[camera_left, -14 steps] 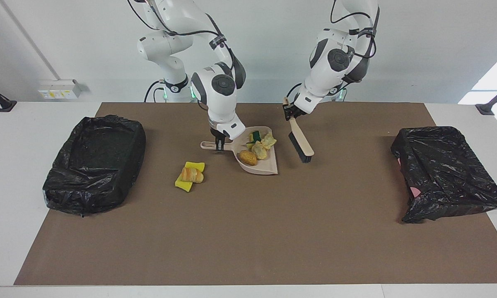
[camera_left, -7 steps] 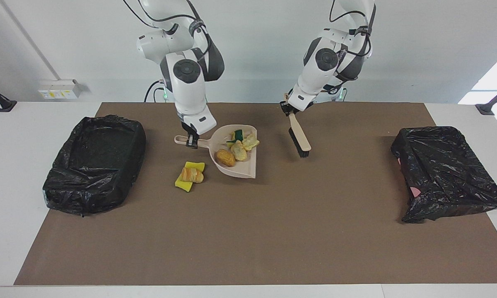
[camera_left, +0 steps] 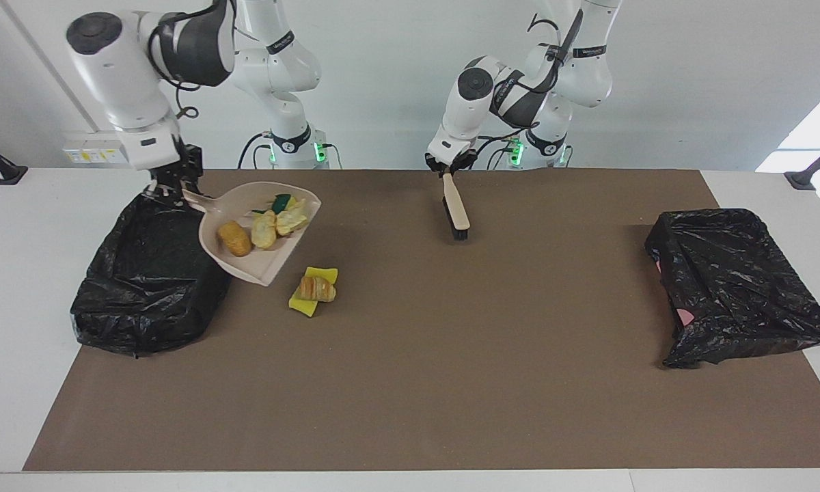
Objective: Sweep and dump trash in bin
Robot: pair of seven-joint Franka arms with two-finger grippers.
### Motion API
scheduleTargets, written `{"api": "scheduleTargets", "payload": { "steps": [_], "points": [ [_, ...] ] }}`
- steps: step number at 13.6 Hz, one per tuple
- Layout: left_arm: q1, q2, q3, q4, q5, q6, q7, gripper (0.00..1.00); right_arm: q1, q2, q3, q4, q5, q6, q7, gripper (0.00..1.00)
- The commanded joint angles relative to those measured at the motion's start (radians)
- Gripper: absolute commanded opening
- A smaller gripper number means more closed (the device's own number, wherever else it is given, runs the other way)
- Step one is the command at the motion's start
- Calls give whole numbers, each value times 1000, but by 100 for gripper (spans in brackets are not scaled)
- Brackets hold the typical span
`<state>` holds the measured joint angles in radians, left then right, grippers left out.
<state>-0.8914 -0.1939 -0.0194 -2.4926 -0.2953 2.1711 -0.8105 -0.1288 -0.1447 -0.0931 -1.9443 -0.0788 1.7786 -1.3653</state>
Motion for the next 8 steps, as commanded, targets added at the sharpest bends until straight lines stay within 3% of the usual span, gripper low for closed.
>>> {"api": "scheduleTargets", "payload": {
  "steps": [1,4,5,6,8],
  "points": [
    [-21,-7,15,-29,4,45,-12,0,-125,7,1,18,-62,-7,-93,0],
    [-46,13,16,-34,4,65,-10,0,-163,7,1,15,-299,56,-159,0],
    [-44,16,16,-32,4,65,13,39,-158,7,3,9,-378,80,-161,0],
    [-37,28,18,-20,4,56,19,99,-160,7,3,4,-400,99,-162,0],
    [-8,33,22,17,4,49,19,100,-157,7,3,-2,-488,143,-166,0]
  ]
}}
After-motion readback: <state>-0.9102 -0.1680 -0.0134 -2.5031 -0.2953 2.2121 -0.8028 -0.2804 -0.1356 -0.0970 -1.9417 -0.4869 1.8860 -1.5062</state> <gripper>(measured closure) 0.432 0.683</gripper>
